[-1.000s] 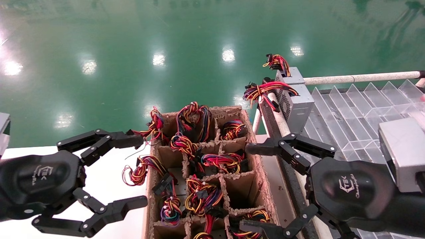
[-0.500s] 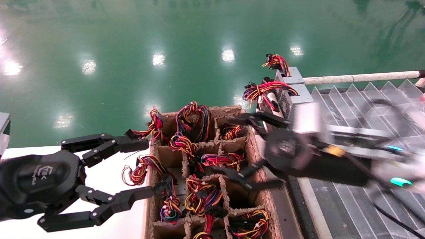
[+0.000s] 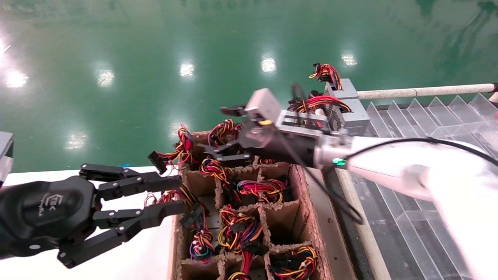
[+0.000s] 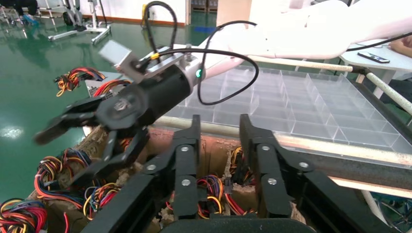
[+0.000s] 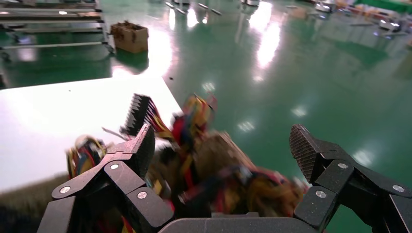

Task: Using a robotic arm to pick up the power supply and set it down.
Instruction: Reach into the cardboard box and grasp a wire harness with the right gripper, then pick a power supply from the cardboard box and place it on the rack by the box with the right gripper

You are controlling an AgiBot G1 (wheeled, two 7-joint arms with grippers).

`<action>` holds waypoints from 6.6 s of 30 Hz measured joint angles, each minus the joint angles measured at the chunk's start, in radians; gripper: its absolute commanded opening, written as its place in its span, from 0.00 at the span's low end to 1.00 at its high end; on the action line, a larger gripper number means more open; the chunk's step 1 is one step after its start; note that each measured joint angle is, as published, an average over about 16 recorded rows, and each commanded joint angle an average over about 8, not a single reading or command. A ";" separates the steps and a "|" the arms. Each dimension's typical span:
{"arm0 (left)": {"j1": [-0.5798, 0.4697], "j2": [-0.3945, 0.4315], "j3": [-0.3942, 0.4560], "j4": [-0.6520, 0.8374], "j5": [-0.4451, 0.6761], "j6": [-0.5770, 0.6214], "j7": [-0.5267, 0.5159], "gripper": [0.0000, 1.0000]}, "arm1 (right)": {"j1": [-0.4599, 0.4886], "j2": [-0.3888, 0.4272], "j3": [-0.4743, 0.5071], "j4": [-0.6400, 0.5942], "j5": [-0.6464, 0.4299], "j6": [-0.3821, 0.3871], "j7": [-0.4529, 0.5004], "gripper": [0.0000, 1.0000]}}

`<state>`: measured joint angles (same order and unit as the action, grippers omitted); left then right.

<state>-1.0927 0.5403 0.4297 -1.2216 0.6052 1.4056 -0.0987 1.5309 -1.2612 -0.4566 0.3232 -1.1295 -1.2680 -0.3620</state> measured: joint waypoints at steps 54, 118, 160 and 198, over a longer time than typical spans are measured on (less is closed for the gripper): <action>0.000 0.000 0.000 0.000 0.000 0.000 0.000 0.00 | -0.017 -0.102 -0.354 -0.020 0.289 0.186 -0.059 0.00; 0.000 0.000 0.000 0.000 0.000 0.000 0.000 0.00 | 0.316 0.485 -0.392 0.199 0.574 -0.320 -0.153 0.00; 0.000 0.000 0.000 0.000 0.000 0.000 0.000 0.00 | 0.210 0.648 -0.426 -0.163 0.599 -0.283 -0.270 0.00; 0.000 0.000 0.000 0.000 0.000 0.000 0.000 0.00 | 0.209 0.394 -0.440 -0.299 0.582 -0.142 -0.308 0.00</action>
<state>-1.0927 0.5403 0.4298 -1.2216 0.6052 1.4055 -0.0987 1.7399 -0.8677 -0.8963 0.0238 -0.5471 -1.4105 -0.6702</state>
